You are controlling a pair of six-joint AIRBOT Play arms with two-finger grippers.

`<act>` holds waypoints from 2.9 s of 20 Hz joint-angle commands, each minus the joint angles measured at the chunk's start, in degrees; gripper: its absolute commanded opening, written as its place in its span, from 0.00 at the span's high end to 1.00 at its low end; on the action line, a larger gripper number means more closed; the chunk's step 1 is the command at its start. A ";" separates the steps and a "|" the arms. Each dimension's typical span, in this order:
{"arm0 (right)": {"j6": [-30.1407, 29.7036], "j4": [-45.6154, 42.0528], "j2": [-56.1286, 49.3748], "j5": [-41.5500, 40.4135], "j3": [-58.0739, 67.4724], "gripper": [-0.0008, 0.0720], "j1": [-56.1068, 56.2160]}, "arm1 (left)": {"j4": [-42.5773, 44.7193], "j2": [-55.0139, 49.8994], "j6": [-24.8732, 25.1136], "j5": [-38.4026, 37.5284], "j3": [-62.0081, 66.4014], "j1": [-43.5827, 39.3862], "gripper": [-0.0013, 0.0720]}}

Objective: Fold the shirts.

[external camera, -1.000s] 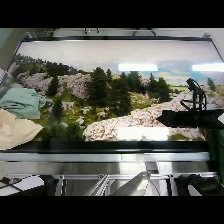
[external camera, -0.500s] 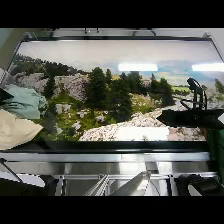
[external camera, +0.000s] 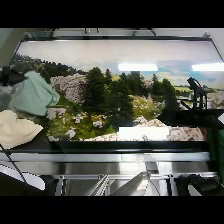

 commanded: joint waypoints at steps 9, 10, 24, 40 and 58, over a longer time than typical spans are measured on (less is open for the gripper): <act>-4.09 -0.50 -0.02 -0.02 -0.02 0.97 -0.09 | -25.99 14.62 -3.52 -7.28 2.05 -32.92 0.96; -4.11 -0.66 0.00 0.24 0.00 0.97 -0.09 | -20.96 14.64 -3.69 -6.97 0.66 -34.95 0.96; -3.87 -4.94 -7.08 4.87 -0.02 0.36 -0.09 | 9.14 14.71 -7.61 -6.64 -32.46 -33.00 0.04; -28.63 16.26 -37.13 -5.97 0.00 0.49 -9.38 | 1.09 14.64 -2.47 18.99 -58.86 -53.42 0.04; -40.54 33.09 -25.38 2.84 4.63 0.97 -18.45 | 1.51 24.65 -2.97 26.18 -49.99 -48.74 0.95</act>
